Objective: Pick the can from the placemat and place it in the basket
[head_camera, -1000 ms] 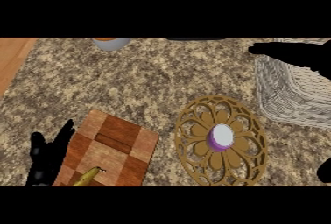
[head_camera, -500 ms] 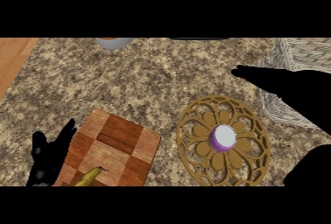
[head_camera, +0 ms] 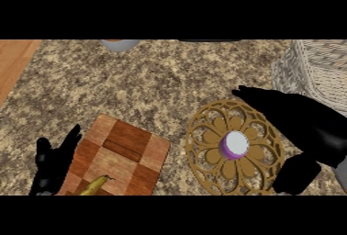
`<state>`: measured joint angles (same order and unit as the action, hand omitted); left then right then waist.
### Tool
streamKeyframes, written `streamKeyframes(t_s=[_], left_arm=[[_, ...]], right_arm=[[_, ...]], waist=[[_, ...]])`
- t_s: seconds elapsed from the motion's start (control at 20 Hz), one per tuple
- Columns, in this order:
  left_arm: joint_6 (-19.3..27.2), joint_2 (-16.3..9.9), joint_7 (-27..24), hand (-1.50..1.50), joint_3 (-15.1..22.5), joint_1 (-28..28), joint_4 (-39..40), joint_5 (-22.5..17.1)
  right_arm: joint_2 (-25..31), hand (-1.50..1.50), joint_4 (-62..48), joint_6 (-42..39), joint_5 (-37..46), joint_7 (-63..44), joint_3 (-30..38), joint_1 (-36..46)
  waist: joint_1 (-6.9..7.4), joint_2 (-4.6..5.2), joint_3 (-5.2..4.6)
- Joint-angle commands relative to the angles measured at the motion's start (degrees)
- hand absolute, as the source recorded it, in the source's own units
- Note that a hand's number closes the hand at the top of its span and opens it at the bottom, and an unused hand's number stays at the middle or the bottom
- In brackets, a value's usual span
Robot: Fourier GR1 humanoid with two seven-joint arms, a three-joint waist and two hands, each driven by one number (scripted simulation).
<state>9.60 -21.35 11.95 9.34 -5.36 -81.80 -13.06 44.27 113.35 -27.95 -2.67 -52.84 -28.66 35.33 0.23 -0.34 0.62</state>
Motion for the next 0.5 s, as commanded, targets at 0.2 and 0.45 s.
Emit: streamKeyframes(t_s=[0.2,0.45], left_arm=[[-0.5,1.6,2.9,0.00,0.4,-1.9,-0.4,0.6],[-0.6,3.6,3.0,0.00,0.7,-1.2,0.8,1.6]], right_arm=[[-5.9,-1.50,-1.5,3.6,13.5,2.9,-4.3,-8.9],[-6.4,-1.50,-1.6,-0.5,13.3,4.1,-0.4,-7.7]], waist=[[-0.08,0.34,-0.57],[-0.15,0.32,-0.62]])
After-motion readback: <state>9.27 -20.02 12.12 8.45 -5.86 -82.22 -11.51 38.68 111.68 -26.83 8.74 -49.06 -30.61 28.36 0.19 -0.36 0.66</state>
